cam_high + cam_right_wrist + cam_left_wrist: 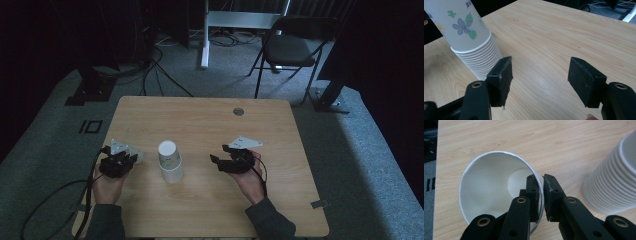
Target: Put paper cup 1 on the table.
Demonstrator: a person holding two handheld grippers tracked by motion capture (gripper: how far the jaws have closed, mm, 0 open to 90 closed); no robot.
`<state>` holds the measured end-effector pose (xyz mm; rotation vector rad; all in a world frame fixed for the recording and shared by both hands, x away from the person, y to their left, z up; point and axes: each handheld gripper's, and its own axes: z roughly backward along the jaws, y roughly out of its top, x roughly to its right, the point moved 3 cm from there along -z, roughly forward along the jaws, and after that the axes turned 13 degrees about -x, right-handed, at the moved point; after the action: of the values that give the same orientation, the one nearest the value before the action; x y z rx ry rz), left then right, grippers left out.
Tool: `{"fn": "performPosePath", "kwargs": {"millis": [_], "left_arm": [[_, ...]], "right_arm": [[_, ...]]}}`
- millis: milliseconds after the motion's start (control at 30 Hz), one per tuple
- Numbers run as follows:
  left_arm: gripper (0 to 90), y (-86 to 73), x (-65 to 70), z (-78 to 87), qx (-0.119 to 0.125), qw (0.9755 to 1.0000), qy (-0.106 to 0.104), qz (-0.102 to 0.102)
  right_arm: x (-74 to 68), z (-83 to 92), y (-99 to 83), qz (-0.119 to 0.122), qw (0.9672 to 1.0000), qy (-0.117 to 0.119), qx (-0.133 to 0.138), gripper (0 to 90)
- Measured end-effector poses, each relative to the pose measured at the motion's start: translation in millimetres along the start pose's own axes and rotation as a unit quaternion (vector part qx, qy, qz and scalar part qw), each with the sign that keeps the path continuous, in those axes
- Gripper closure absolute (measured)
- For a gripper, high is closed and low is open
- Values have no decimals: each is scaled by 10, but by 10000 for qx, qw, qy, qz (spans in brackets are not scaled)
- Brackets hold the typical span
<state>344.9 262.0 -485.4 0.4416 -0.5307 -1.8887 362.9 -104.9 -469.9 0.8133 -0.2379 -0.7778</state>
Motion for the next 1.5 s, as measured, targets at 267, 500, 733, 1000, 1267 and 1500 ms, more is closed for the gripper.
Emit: {"fn": "performPosePath", "kwargs": {"millis": [267,500,733,1000,1267,1500], "left_arm": [[853,-11,-32,-25,-119,9998,127,-18],[860,-27,-58,-50,-253,9994,222,-59],[841,-36,-73,-72,-298,9992,248,-48],[802,-42,-69,-88,-298,9991,297,-76],[755,-30,-43,-155,-388,9984,362,-212],[723,-7,-13,-199,-400,9980,395,-276]], "right_arm": [[14,21,4,-28,10000,11,32,359],[25,34,5,-44,10000,17,50,359],[22,15,-9,-37,10000,30,13,359],[18,6,-22,-27,10000,43,-8,360],[11,1,-28,-26,10000,54,-11,360],[16,9,-30,-25,10000,50,-2,360]]}}
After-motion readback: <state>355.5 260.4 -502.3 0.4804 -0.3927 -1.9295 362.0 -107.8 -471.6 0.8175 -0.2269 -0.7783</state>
